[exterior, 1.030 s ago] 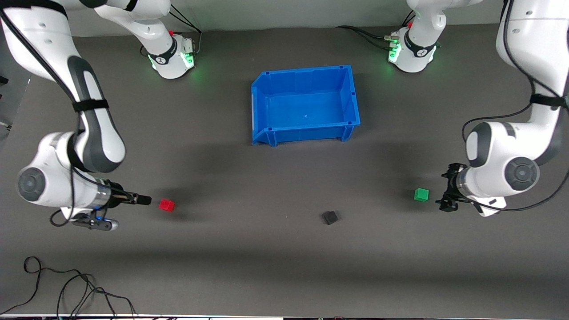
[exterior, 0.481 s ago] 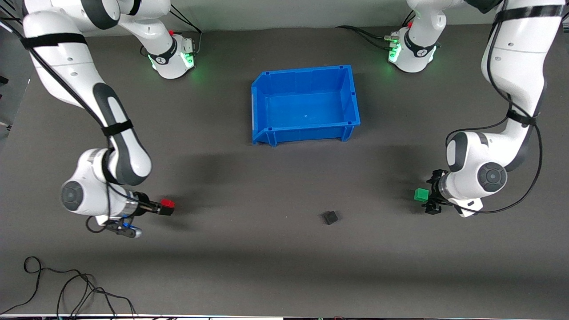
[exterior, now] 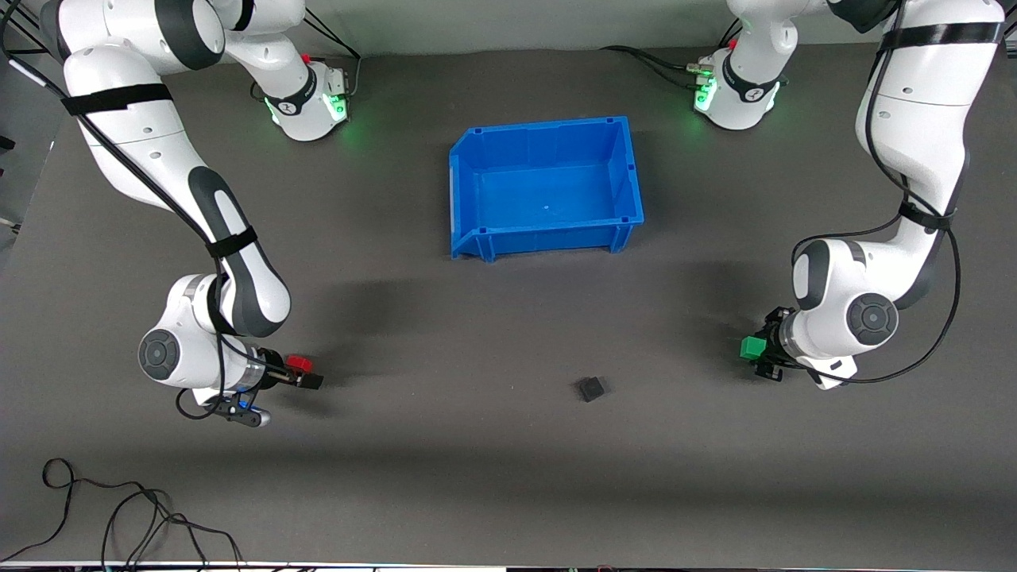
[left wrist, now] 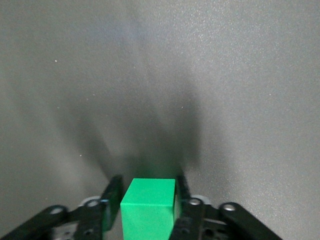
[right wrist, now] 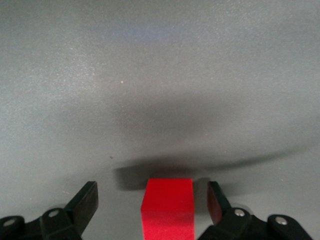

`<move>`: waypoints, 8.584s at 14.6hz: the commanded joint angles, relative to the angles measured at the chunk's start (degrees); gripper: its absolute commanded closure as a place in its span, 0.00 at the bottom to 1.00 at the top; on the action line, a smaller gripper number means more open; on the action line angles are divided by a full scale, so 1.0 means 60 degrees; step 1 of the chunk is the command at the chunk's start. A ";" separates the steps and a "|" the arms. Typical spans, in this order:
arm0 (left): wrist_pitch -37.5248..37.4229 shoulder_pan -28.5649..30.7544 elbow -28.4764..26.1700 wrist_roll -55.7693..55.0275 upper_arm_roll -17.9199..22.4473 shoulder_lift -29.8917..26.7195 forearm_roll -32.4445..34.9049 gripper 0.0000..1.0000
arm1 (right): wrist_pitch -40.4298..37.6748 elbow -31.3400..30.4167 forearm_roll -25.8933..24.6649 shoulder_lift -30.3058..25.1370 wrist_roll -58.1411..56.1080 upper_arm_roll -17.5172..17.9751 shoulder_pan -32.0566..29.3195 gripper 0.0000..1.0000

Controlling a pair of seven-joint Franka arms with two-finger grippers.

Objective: Attach green and red cubes to black cube
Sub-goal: 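Close the right gripper on the red cube while the left gripper grasps the green cube, then carry the red cube with the right gripper while the left gripper carries the green cube, then press the red and green cubes against the black cube, then open both grippers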

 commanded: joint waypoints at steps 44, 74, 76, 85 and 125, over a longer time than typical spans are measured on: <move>-0.1252 -0.4093 0.5714 -1.0278 0.0145 0.3172 -0.0681 1.00 | 0.1996 0.3436 0.2462 0.1924 1.4938 -0.0048 0.4780 1.00; -0.1282 -0.5528 0.6037 -1.0146 0.0042 0.3113 0.0110 1.00 | 0.2216 0.4858 -0.0600 0.2805 1.8471 -0.0414 0.5352 1.00; -0.1267 -0.5543 0.6051 -1.0146 0.0042 0.3113 0.0096 1.00 | 0.2216 0.4890 -0.0615 0.2834 1.8500 -0.0400 0.5351 1.00; -0.1237 -0.5543 0.6183 -1.0190 0.0042 0.3098 0.0037 1.00 | 0.1294 0.4846 -0.1508 0.2820 1.8456 -0.0385 0.5468 1.00; -0.1410 -0.5632 0.6301 -1.0001 0.0116 0.2792 0.1044 0.00 | 0.0737 0.4875 -0.1611 0.2543 1.8046 -0.0312 0.5468 0.00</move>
